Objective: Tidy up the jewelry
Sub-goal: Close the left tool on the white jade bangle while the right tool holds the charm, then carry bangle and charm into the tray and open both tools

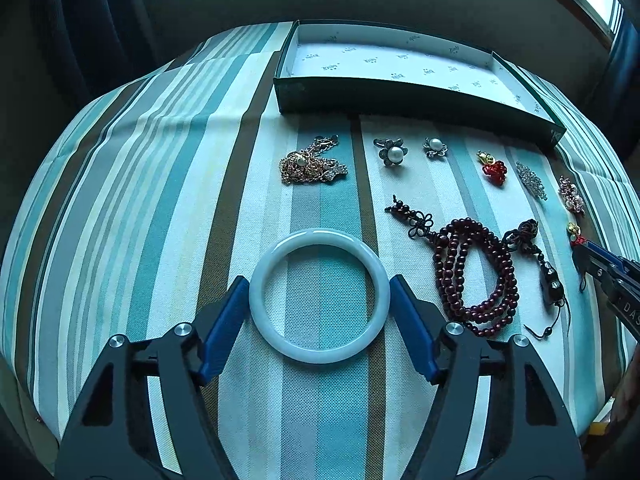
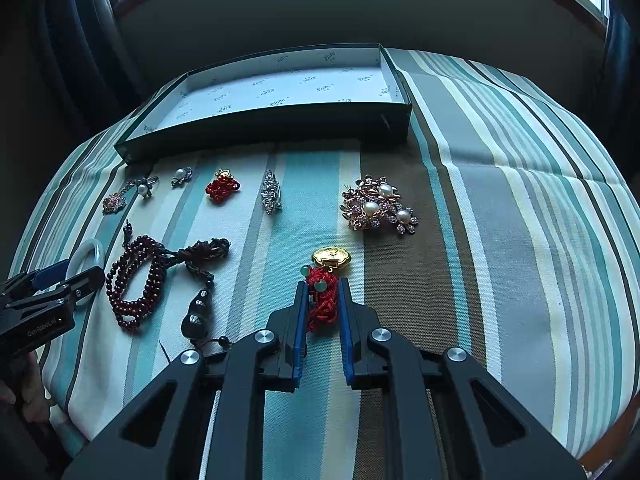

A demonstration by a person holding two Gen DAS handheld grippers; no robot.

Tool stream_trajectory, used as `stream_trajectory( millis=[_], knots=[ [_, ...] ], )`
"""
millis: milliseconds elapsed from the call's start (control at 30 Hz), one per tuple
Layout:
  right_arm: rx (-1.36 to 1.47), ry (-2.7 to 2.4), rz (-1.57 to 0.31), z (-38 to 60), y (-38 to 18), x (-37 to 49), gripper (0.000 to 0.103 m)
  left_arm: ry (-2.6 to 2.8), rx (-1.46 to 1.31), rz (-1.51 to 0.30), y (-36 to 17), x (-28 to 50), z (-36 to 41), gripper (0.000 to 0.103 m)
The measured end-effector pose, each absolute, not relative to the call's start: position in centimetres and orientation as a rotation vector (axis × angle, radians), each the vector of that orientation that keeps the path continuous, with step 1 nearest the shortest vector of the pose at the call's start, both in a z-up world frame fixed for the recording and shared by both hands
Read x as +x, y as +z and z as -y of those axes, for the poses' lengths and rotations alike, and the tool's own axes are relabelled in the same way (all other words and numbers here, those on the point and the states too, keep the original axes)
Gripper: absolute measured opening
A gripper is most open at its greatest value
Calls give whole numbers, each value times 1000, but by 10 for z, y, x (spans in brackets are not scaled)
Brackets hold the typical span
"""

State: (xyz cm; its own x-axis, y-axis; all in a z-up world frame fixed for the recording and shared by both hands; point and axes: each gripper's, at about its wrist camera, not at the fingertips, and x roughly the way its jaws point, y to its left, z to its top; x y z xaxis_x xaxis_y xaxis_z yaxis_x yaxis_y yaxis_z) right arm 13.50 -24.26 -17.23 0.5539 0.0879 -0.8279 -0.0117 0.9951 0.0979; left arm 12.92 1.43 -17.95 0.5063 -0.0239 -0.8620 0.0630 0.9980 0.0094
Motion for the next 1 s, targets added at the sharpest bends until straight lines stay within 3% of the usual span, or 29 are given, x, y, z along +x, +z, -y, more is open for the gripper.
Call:
stream_trajectory(
  millis=[433, 1000],
  knots=[
    [76, 62, -951, 242, -161, 132, 15, -68, 52, -1026, -171, 126, -12, 71],
    [97, 94, -824, 244, -106, 159, 15, -108, 59, -873, -111, 154, 9, 71]
  ],
)
